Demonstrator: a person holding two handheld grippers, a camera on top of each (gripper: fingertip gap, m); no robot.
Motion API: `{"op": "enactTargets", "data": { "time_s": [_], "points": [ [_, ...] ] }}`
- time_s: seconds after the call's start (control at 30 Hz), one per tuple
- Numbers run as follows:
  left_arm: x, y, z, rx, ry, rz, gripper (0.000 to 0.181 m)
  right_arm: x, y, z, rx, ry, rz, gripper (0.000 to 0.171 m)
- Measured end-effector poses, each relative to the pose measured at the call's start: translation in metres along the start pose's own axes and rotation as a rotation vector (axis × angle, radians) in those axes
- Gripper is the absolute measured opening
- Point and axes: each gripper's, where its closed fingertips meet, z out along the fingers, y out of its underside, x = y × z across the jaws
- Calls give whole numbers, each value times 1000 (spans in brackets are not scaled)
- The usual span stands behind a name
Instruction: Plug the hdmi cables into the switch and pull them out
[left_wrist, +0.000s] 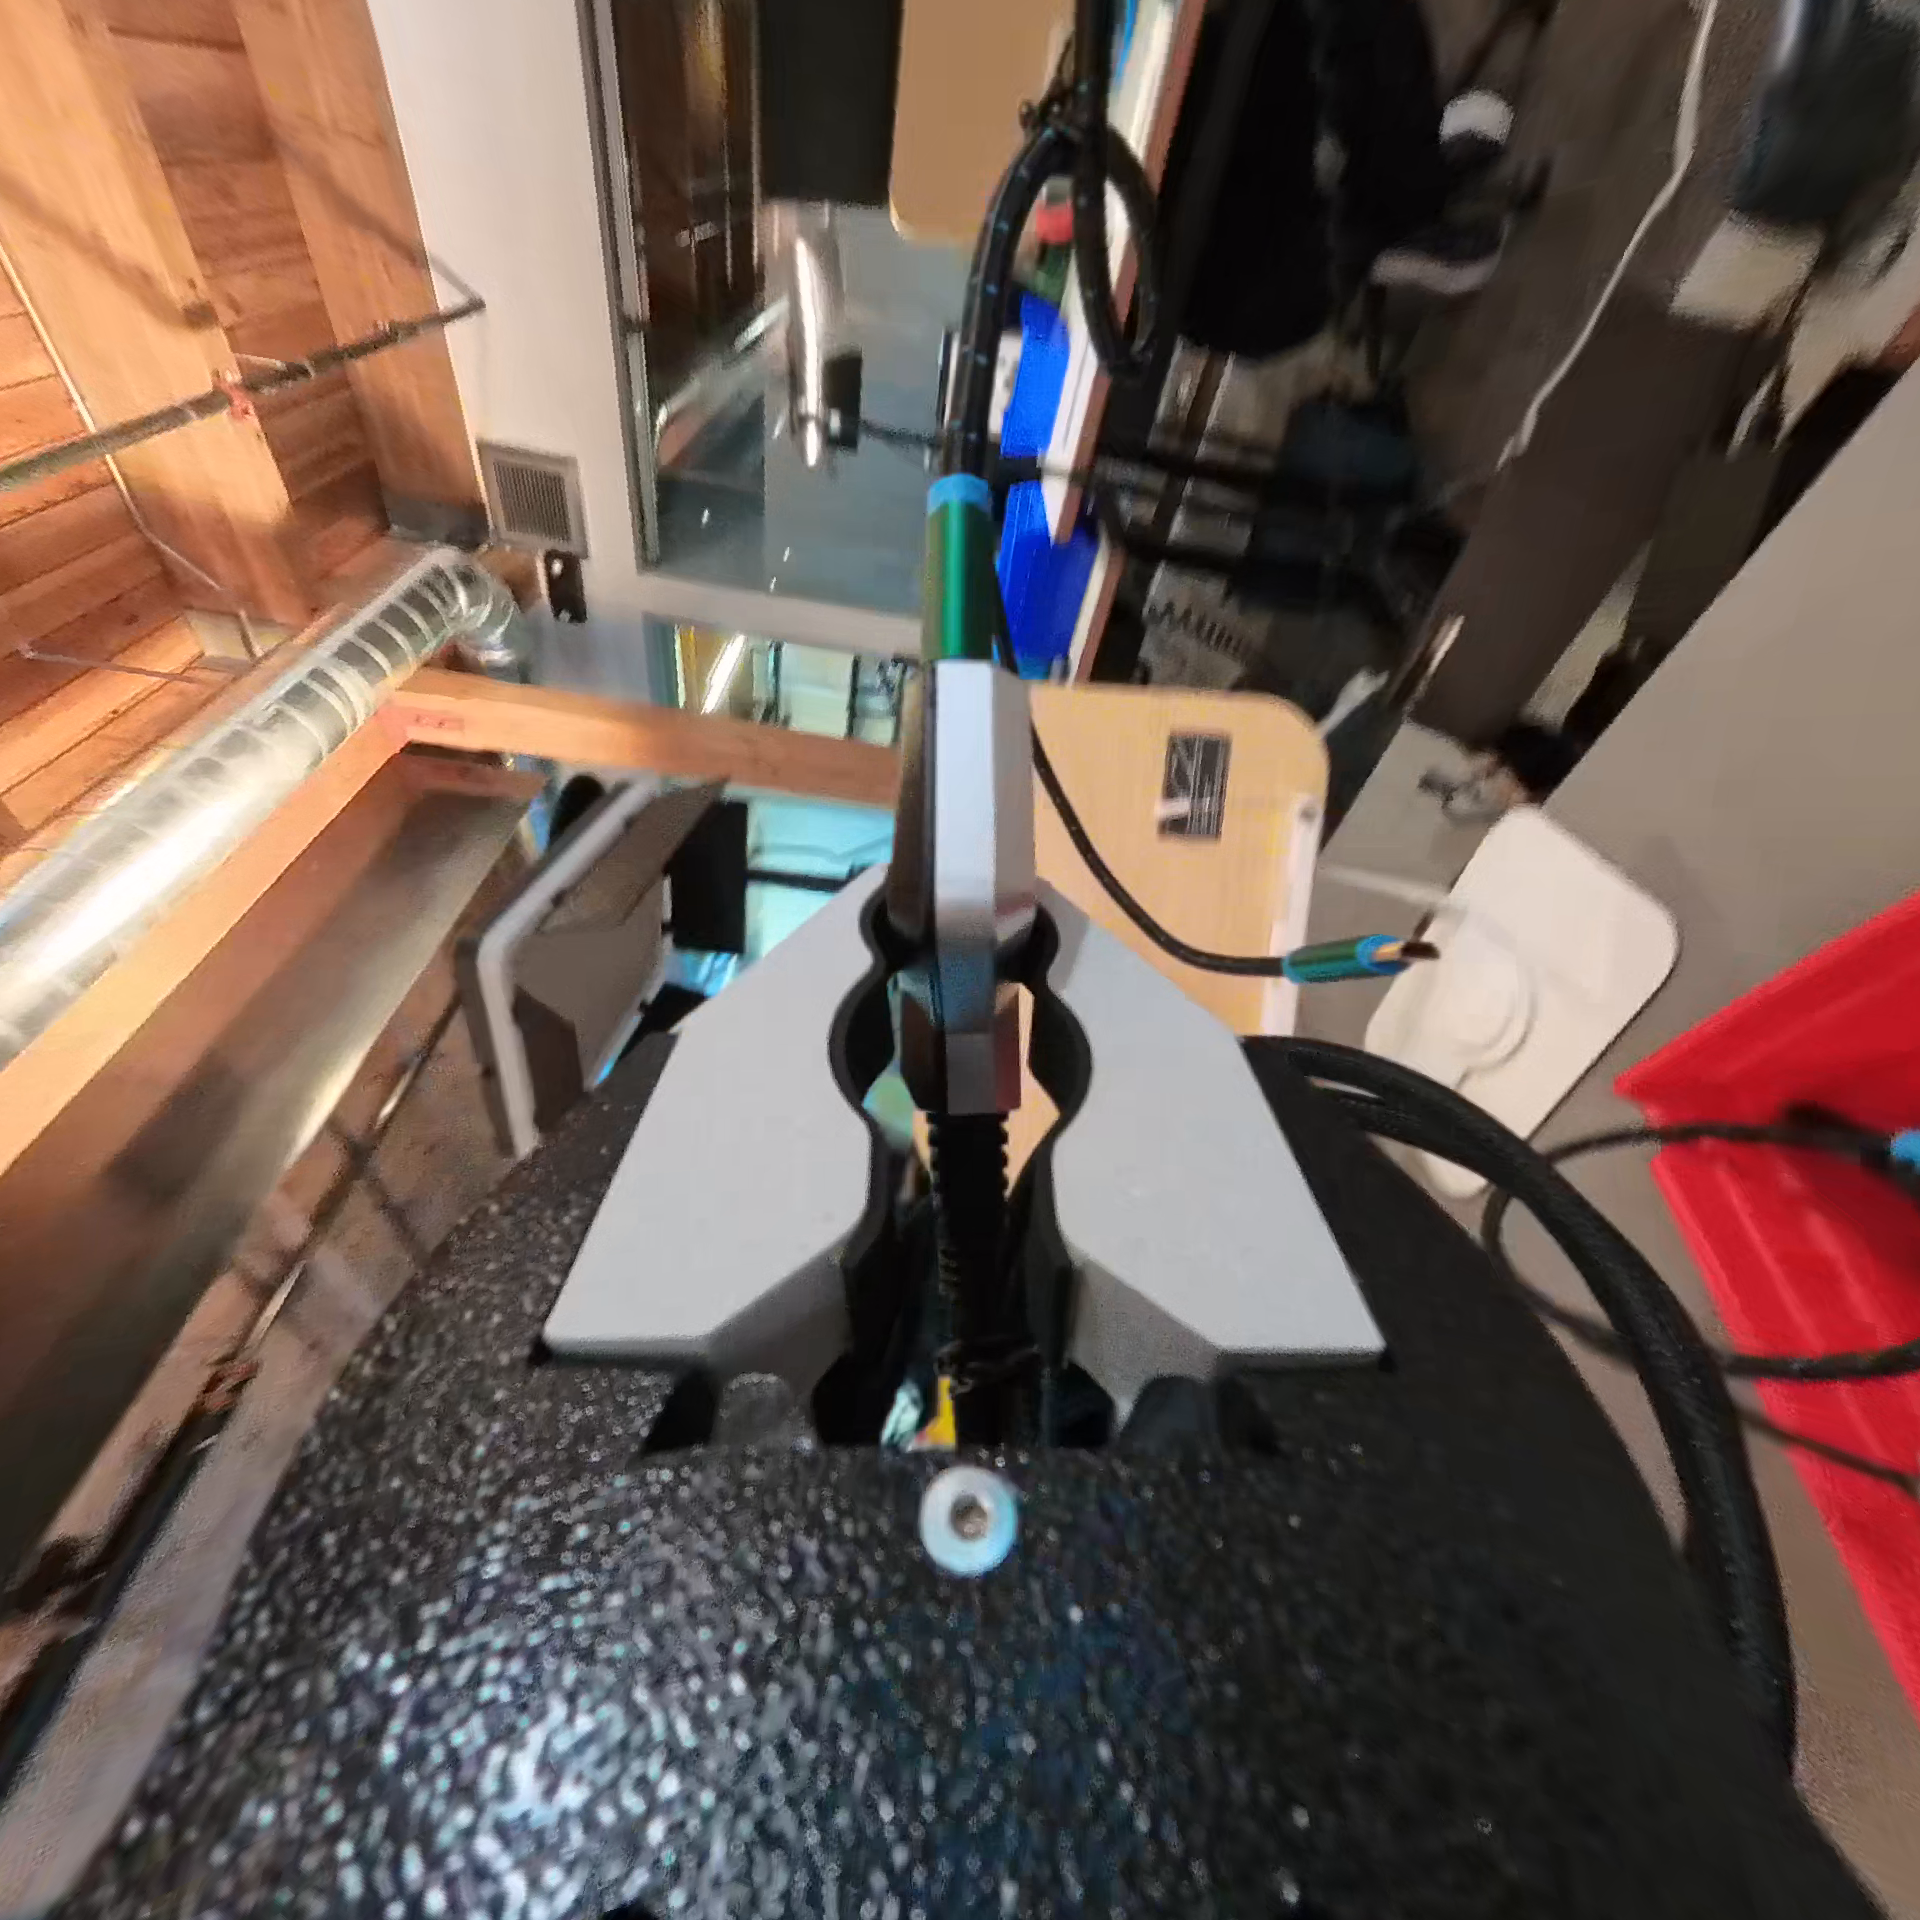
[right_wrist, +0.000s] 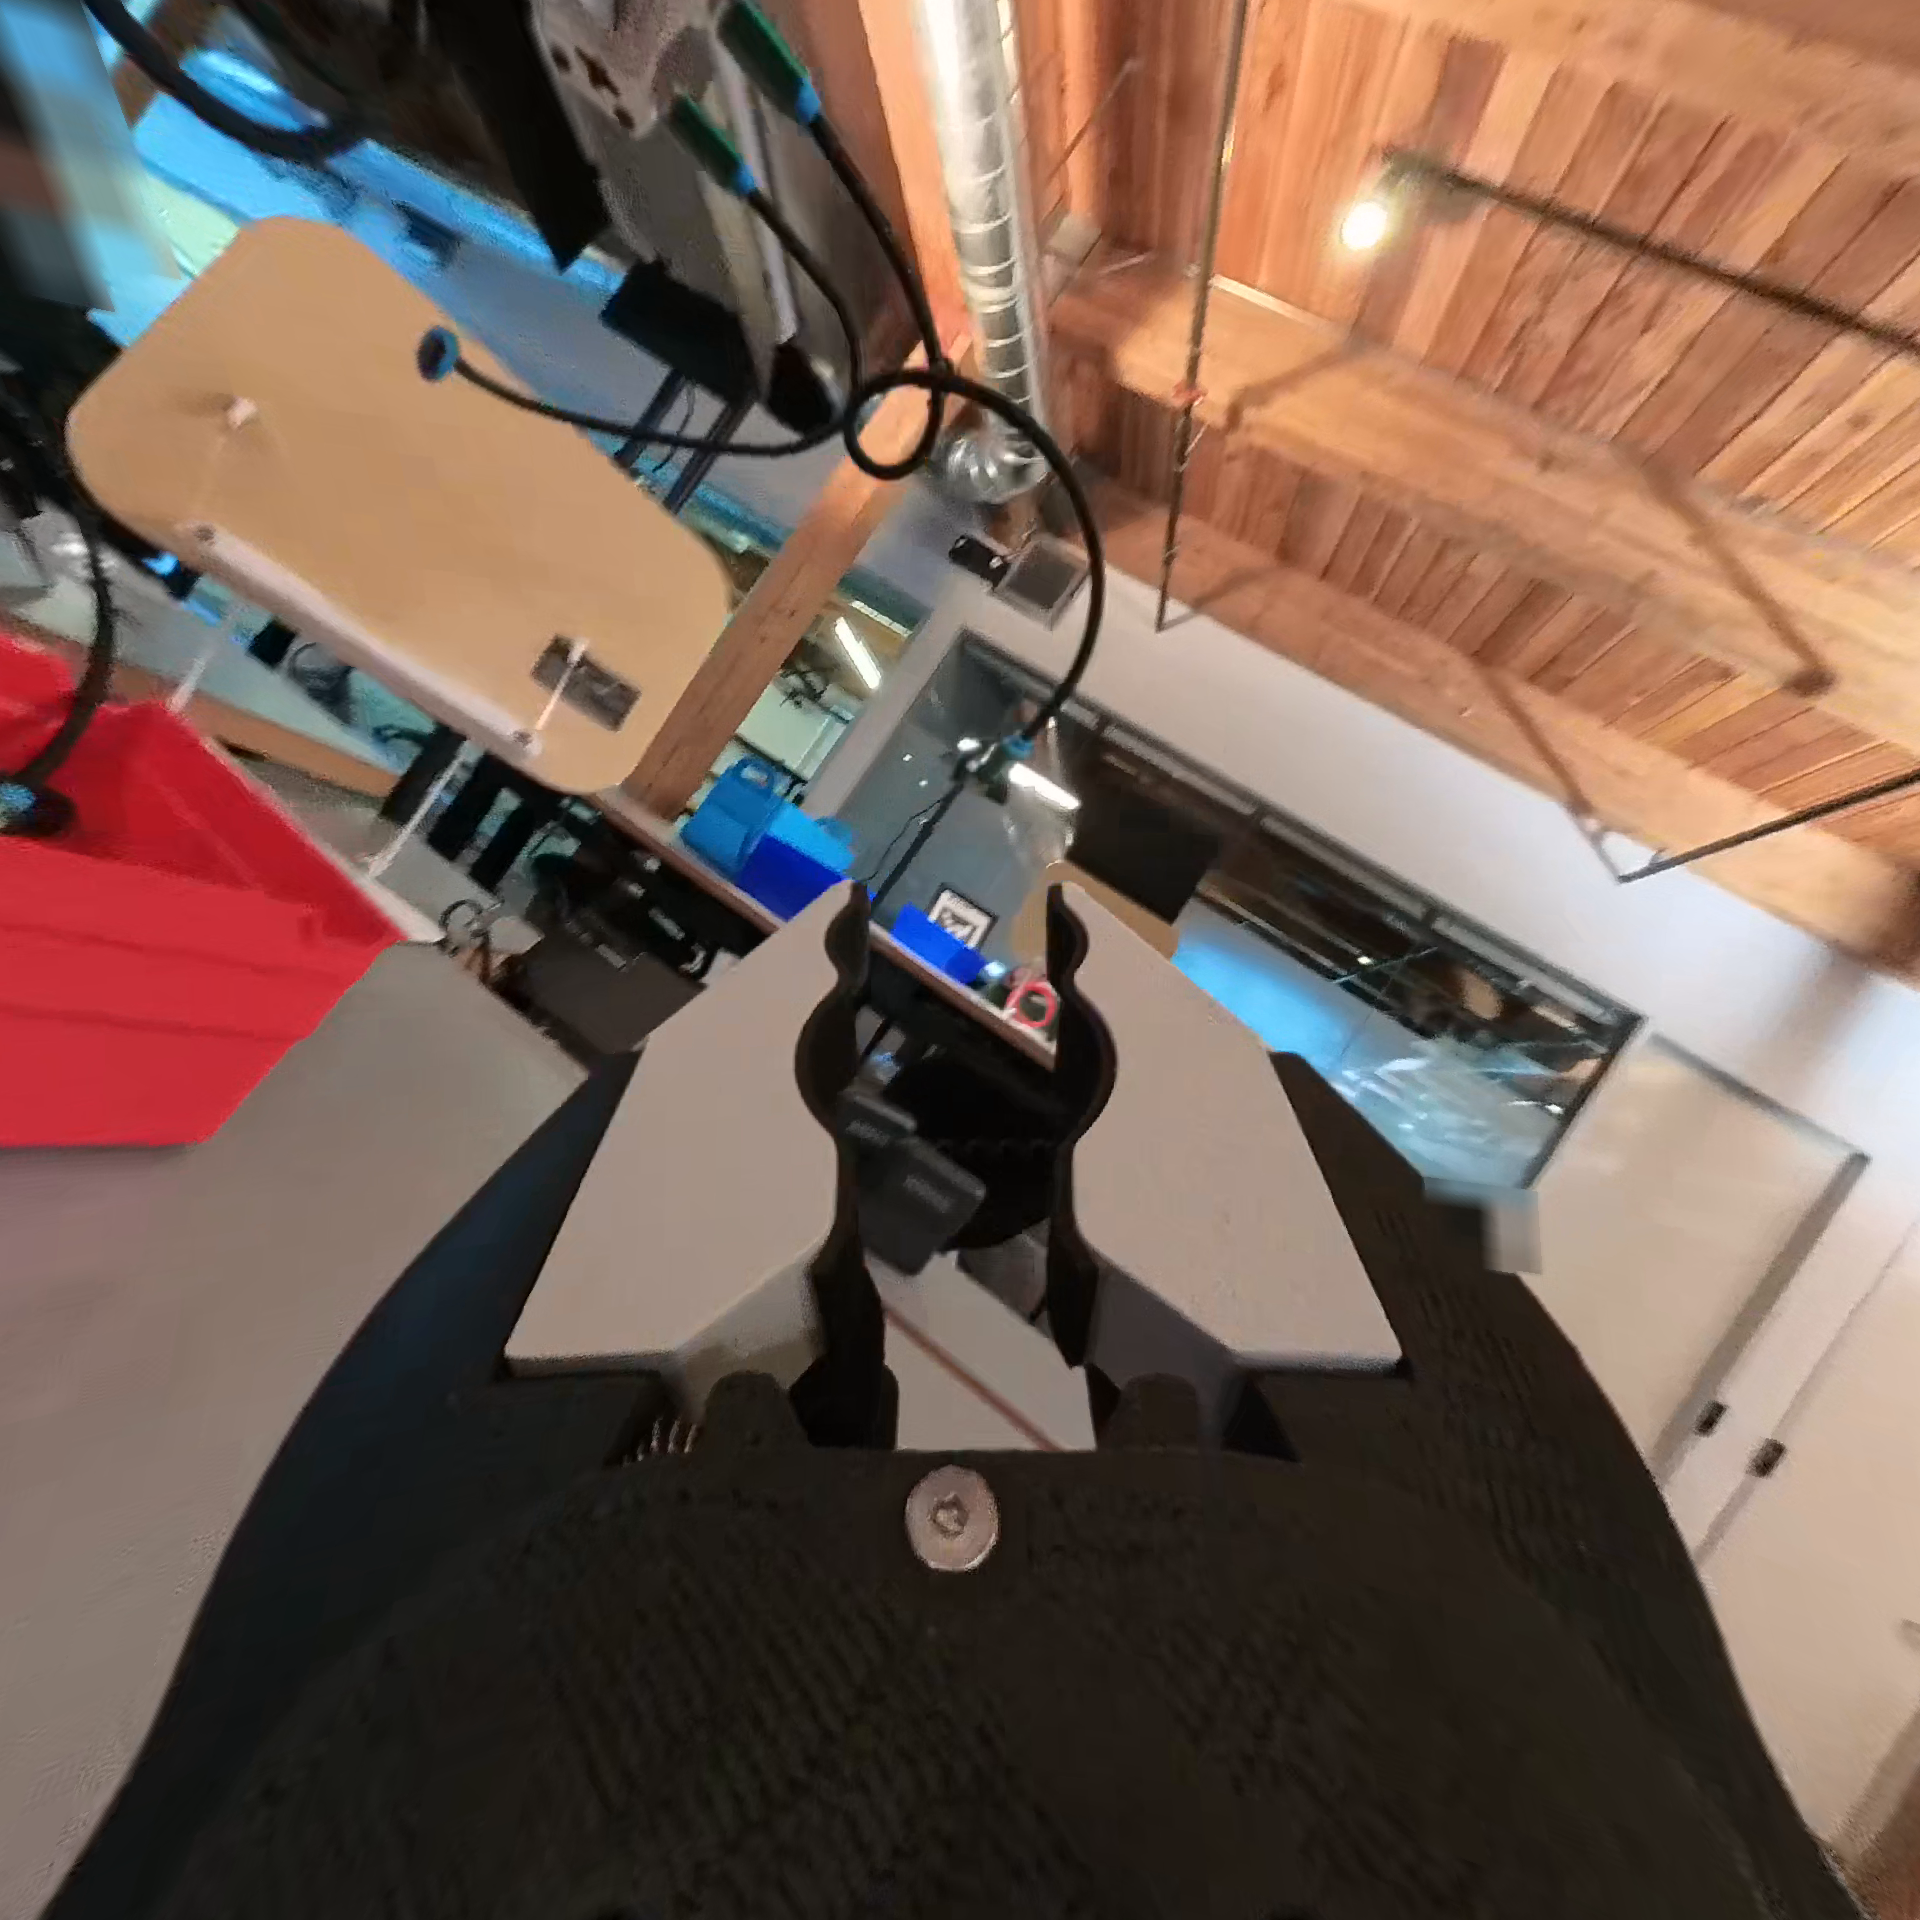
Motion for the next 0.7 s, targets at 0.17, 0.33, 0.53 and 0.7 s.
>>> {"op": "enactTargets", "data": {
  "time_s": [0.17, 0.33, 0.53, 0.7],
  "points": [
    [-2, -79, -23, 256, 155, -202, 19, 60, -36, -14, 55, 72, 38, 32],
    [70, -147, -53, 475, 445, -395, 19, 99, -71, -37, 124, 30, 79, 32],
    [164, -173, -79, 521, 582, -604, 18, 103, -93, -55, 140, -106, 26, 33],
    [219, -159, -91, 444, 477, -569, 18, 37, -63, -46, -26, -392, -159, 36]
  ]
}}
